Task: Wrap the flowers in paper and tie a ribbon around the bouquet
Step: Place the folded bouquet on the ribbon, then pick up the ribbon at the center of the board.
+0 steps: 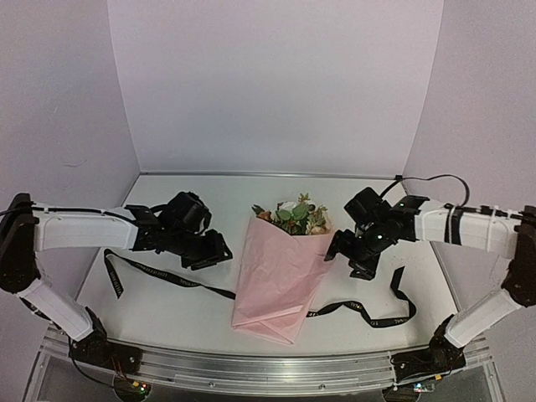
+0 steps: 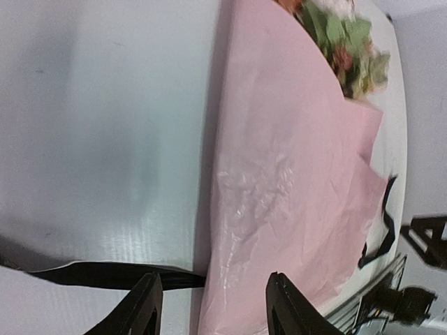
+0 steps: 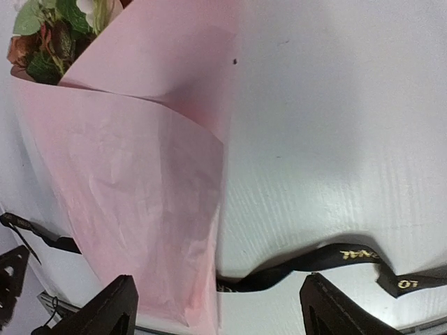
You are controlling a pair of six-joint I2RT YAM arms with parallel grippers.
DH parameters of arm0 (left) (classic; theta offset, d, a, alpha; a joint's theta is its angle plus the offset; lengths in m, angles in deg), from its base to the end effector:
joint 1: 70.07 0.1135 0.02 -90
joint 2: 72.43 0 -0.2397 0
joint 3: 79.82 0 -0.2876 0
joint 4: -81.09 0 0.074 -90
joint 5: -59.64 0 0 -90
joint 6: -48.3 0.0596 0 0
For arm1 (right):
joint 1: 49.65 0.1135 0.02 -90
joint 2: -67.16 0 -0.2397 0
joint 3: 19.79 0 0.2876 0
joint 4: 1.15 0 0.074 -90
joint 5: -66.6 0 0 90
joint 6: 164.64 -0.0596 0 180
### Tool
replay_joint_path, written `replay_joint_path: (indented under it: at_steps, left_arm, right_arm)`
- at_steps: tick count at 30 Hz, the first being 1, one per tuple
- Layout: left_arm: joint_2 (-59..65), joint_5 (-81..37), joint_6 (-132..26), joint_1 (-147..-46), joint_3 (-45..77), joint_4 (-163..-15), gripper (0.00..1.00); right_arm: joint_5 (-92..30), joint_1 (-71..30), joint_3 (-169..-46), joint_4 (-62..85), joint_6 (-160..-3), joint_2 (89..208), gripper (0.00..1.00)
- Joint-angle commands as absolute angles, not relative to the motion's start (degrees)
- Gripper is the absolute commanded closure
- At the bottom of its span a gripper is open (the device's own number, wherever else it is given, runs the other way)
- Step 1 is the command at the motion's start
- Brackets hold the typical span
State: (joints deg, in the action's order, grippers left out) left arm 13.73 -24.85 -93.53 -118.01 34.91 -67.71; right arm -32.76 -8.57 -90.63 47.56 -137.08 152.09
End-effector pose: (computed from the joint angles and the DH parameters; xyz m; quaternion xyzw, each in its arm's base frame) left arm 0.2333 -0.2671 0.1449 -0.0165 0.9447 -0.2774 0.1743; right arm 0.2488 0.2297 0.1641 0.1607 0.9555 0.2332 0.0828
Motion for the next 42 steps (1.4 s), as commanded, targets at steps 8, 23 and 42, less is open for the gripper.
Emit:
replay_joint_path:
  at_steps: [8,23,42]
  left_arm:
    - [-4.56,-47.48,-106.09,-107.57,46.5,-54.39,0.34]
    - [-6.79,-49.8,-107.46,-96.31,51.96,-52.0,0.3]
    - [6.8,-44.99,-103.69,-89.86,53.97,-67.26,0.26]
  right_arm:
    - [-15.51,-7.16,-67.37,57.82,-141.53,129.55,0.17]
    - [-7.47,-8.6,-59.19,60.38,-154.86,129.67,0.22]
    - [-14.56,-23.26,-58.01,46.0,-148.4,139.65,1.0]
